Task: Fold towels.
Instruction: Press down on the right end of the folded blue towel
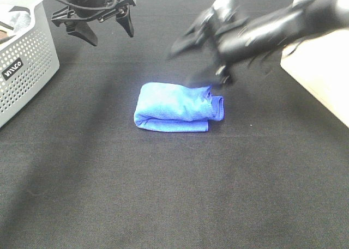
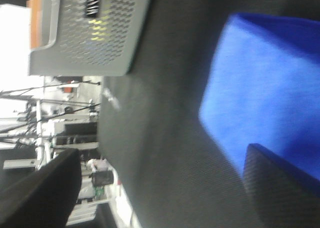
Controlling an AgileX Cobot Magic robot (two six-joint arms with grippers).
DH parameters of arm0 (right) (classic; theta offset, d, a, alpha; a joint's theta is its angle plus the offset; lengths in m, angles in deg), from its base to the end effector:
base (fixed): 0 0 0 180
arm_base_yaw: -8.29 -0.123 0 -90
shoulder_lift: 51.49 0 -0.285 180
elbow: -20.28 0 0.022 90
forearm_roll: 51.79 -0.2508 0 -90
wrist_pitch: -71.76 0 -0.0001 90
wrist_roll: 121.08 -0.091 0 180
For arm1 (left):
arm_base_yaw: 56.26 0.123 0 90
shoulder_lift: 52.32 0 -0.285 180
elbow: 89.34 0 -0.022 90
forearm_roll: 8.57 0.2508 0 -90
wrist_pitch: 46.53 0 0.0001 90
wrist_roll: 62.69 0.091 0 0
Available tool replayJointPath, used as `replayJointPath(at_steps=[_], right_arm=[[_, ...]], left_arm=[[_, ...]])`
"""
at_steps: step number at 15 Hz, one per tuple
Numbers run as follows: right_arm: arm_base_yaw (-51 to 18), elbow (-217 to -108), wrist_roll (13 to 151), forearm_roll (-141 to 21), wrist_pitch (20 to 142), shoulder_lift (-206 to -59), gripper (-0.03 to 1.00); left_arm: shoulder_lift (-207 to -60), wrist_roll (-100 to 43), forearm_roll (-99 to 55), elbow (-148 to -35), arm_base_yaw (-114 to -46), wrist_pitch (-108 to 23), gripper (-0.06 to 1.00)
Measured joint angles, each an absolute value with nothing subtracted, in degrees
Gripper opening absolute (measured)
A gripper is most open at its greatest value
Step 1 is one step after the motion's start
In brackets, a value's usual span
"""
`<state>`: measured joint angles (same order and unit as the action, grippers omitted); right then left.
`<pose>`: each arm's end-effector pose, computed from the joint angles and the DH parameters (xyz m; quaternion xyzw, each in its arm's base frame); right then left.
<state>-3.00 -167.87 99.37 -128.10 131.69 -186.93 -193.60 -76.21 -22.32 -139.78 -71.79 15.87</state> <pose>0.4173 0.1614 0.1461 -0.0342 0.8556 0.5100 0.0815 0.4905 -0.1562 0.2406 -0.0125 0.9662 -0.1699 0.1933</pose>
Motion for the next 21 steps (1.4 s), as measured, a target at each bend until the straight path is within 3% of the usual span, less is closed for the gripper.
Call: replayJointPath(at_steps=[11,21], right_arm=[[2.4,-167.9,99.4,-118.6,130.6,-190.9,0.82],[2.3,-167.9,76.3,-87.7,134.7,-161.4,0.82]], left_arm=[[-193.2,-75.1,-23.0,-139.8,-72.3,20.6,0.79],[-178.2,-68.9,-21.2,-139.8,-72.3,23.1,0.79]])
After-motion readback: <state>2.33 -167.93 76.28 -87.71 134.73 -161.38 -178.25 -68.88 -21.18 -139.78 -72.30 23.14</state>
